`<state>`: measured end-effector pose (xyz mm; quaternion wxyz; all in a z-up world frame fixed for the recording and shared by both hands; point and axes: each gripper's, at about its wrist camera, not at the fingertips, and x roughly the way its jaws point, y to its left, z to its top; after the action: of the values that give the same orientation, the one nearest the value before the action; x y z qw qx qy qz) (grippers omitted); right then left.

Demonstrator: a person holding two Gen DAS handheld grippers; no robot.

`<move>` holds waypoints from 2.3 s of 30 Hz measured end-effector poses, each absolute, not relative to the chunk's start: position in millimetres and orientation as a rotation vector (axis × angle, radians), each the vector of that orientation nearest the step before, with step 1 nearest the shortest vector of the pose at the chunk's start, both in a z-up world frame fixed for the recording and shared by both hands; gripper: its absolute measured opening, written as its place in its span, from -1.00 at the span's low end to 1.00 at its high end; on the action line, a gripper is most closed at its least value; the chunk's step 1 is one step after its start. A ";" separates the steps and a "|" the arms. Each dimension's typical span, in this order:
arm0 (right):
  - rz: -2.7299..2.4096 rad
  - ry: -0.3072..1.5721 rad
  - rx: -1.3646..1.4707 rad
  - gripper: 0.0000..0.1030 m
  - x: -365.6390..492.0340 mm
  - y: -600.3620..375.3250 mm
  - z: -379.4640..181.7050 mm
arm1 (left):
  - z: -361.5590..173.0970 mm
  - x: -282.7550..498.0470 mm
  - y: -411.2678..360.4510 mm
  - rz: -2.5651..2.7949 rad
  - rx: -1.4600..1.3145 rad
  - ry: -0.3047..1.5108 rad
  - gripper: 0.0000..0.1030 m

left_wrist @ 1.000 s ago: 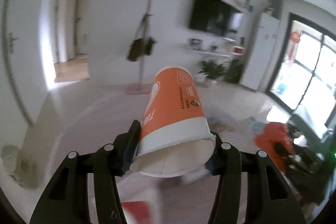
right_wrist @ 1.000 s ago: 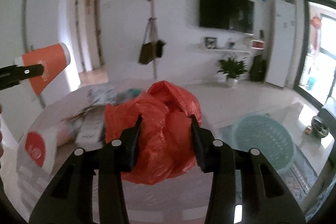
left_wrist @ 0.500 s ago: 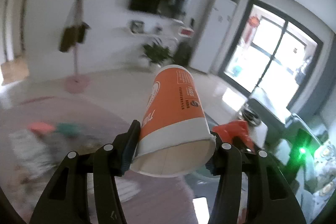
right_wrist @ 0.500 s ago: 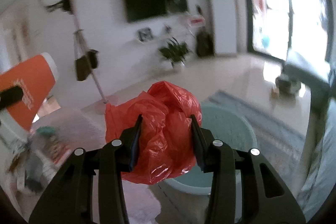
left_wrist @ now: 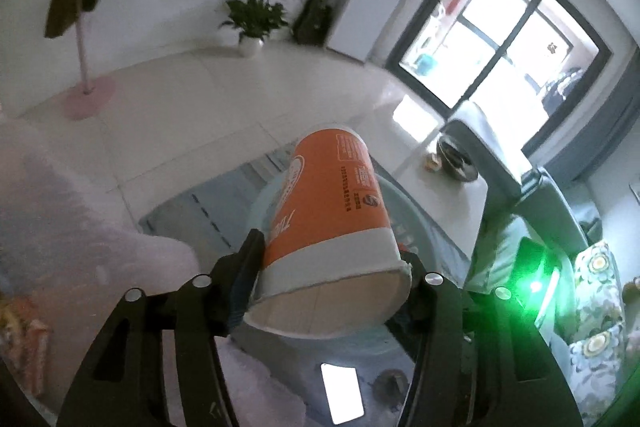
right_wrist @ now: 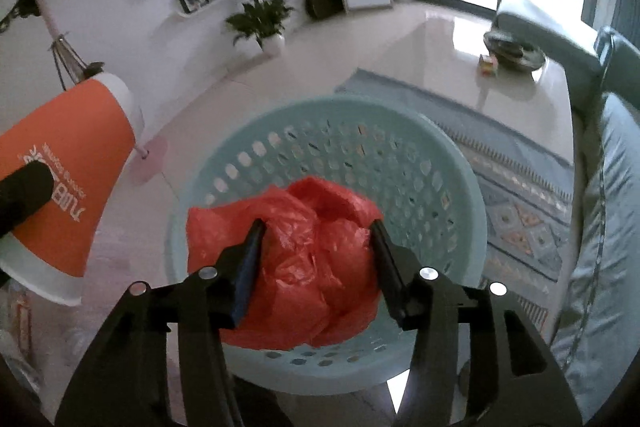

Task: Collect trash
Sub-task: 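Carry the cup and bag to the blue basket and release both, then grasp the red-and-white cup with left while right grasps the white milk carton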

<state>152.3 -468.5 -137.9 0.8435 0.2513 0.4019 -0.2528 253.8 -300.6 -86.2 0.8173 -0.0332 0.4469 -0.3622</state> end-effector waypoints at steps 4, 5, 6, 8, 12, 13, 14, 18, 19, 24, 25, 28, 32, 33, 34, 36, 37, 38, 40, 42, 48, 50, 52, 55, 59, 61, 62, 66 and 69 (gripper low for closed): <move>-0.541 0.848 0.533 0.20 144.3 -478.2 -140.0 | -87.9 248.3 -308.8 -0.756 -0.033 0.947 0.45; -0.549 0.845 0.527 0.21 141.1 -479.1 -138.2 | -86.3 244.9 -307.5 -0.755 -0.031 0.938 0.49; -0.554 0.841 0.523 0.21 136.6 -480.1 -135.7 | -84.6 241.8 -304.9 -0.759 -0.037 0.936 0.50; -0.546 0.821 0.524 0.21 130.4 -480.5 -129.1 | -80.0 235.9 -297.9 -0.760 -0.047 0.928 0.51; -0.531 0.759 0.477 0.21 112.4 -471.1 -101.8 | -55.3 218.7 -277.9 -0.753 -0.055 0.872 0.52; -0.519 0.742 0.468 0.21 107.9 -466.7 -93.4 | -49.5 213.0 -270.7 -0.749 -0.057 0.853 0.54; -0.506 0.726 0.461 0.21 103.9 -462.3 -85.2 | -42.5 207.0 -266.8 -0.744 -0.061 0.837 0.54; -0.441 0.655 0.432 0.21 88.3 -436.0 -50.5 | -10.9 177.9 -232.0 -0.716 -0.081 0.753 0.54; -0.420 0.632 0.417 0.21 83.6 -425.2 -39.8 | -2.8 169.6 -221.9 -0.706 -0.083 0.731 0.55; -0.300 0.565 0.356 0.21 71.3 -371.4 -3.8 | 33.5 127.9 -163.9 -0.615 -0.085 0.620 0.63; -0.270 0.560 0.355 0.21 70.1 -361.6 0.4 | 39.4 117.5 -146.5 -0.580 -0.096 0.594 0.64; -0.188 0.543 0.351 0.22 65.9 -331.6 11.4 | 51.6 93.7 -105.2 -0.510 -0.123 0.554 0.68; -0.094 0.529 0.315 0.29 62.4 -286.1 21.8 | 58.3 67.7 -46.7 -0.405 -0.137 0.533 0.69; -0.072 0.529 0.304 0.29 62.1 -275.5 23.5 | 57.6 61.4 -30.1 -0.370 -0.138 0.535 0.69; -0.041 0.527 0.289 0.29 61.9 -262.3 24.6 | 56.5 55.9 -13.8 -0.336 -0.137 0.537 0.70; 0.003 0.518 0.252 0.31 60.8 -236.2 26.3 | 52.8 51.1 12.7 -0.287 -0.131 0.554 0.79; 0.018 0.514 0.236 0.35 59.9 -227.0 26.4 | 46.2 49.0 28.1 -0.250 -0.111 0.580 0.82; 0.031 0.507 0.221 0.38 59.5 -217.7 26.2 | 41.2 47.3 40.3 -0.206 -0.097 0.590 0.82; 0.068 0.501 0.190 0.47 57.3 -194.2 22.1 | 33.0 43.4 64.9 -0.150 -0.095 0.591 0.82; 0.099 0.517 0.164 0.47 57.5 -174.7 17.0 | 21.3 42.8 88.4 -0.130 -0.105 0.615 0.82; 0.152 0.583 0.105 0.47 67.1 -122.5 1.1 | -5.8 48.2 122.5 -0.114 -0.118 0.688 0.82; 0.181 0.617 0.089 0.46 72.4 -110.7 -3.7 | -17.8 51.6 130.0 -0.139 -0.136 0.709 0.81; 0.217 0.645 0.087 0.36 76.7 -100.4 -8.7 | -24.0 52.7 129.7 -0.167 -0.149 0.719 0.78; 0.266 0.680 0.067 0.19 87.1 -84.6 -16.4 | -33.2 48.9 129.2 -0.214 -0.171 0.713 0.55; 0.317 0.745 0.074 0.09 103.8 -69.7 -32.7 | -42.6 45.8 125.0 -0.277 -0.204 0.730 0.03; 0.316 0.772 0.070 0.09 108.2 -63.0 -39.5 | -44.6 45.2 120.7 -0.301 -0.208 0.728 -0.08; 0.316 0.786 0.073 0.09 111.6 -61.0 -43.0 | -45.4 42.9 118.2 -0.317 -0.209 0.727 -0.10; 0.295 0.798 0.059 0.09 115.0 -55.0 -44.7 | -47.3 36.3 109.7 -0.336 -0.193 0.723 -0.12; 0.306 0.819 0.046 0.11 118.9 -48.8 -46.0 | -48.3 33.6 104.3 -0.378 -0.204 0.728 -0.13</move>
<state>118.9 -48.8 -46.0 0.9057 0.0223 0.3965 0.1480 33.6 104.3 -48.3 0.9121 -0.0989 0.3532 -0.1833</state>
